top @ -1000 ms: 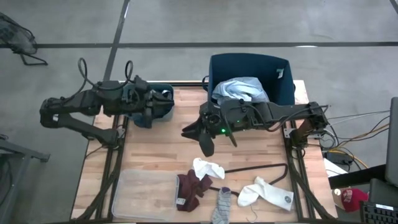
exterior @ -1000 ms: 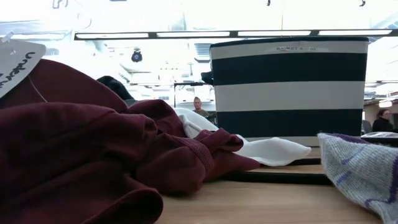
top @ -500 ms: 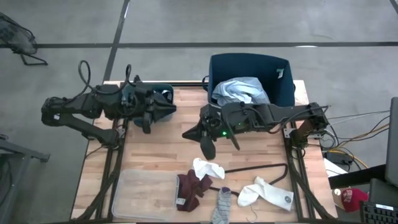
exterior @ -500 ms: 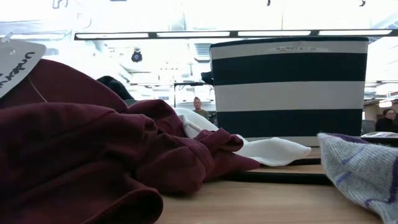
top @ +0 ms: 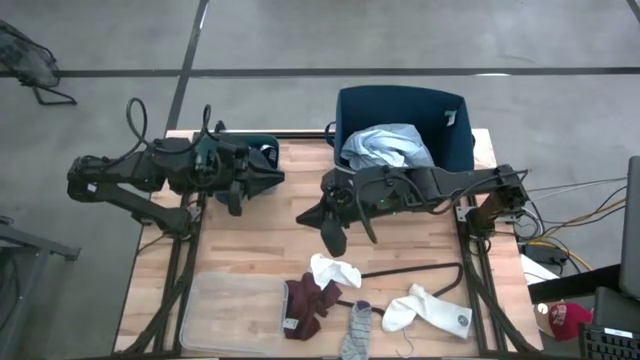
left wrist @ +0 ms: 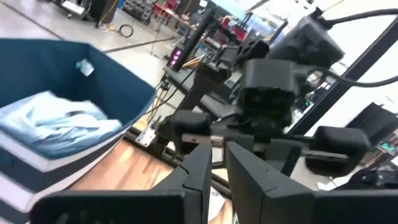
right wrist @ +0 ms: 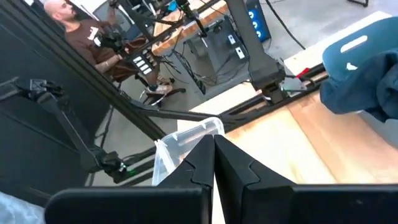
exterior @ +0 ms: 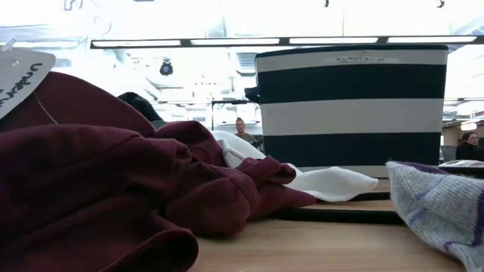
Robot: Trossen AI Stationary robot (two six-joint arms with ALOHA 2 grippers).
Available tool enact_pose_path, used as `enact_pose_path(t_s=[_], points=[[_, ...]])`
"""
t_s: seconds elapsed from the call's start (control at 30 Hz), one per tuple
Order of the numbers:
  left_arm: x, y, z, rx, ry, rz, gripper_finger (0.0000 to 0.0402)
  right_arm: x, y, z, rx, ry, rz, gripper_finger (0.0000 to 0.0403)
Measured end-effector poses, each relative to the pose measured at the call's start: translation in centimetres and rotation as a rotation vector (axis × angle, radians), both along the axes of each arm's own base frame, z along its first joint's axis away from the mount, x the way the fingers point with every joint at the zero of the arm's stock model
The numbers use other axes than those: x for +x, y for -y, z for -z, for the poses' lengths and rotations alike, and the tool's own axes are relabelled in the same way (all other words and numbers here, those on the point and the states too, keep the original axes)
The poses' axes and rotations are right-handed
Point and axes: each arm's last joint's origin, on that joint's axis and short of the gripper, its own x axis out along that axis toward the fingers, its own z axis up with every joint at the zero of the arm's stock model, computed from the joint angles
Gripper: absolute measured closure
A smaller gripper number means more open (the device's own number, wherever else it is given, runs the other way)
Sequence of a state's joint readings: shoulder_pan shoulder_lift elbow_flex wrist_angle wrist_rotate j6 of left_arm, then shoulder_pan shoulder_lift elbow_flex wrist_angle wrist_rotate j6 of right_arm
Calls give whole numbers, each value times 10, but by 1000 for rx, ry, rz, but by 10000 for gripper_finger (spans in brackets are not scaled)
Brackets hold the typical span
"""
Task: Pick & Place Cloths
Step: Put the left white sock into the transparent bin
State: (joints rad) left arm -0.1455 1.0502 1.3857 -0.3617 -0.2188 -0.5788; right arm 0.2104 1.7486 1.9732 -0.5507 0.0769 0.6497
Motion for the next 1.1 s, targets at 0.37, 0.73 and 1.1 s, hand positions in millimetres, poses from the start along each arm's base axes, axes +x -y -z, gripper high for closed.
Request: enact_pose_path(t_s=[0.37, 0.73, 1.1], points=[[0, 2, 0, 23, -1, 47, 348, -18, -19, 20, -76, -235, -4, 394], [0, 2, 1, 25, -8, 48, 348, -27, -30, 65, -37, -525, 19, 394], [0, 2, 6, 28, -60, 49, 348, -22, -40, 142, 84, -664, 34, 323]])
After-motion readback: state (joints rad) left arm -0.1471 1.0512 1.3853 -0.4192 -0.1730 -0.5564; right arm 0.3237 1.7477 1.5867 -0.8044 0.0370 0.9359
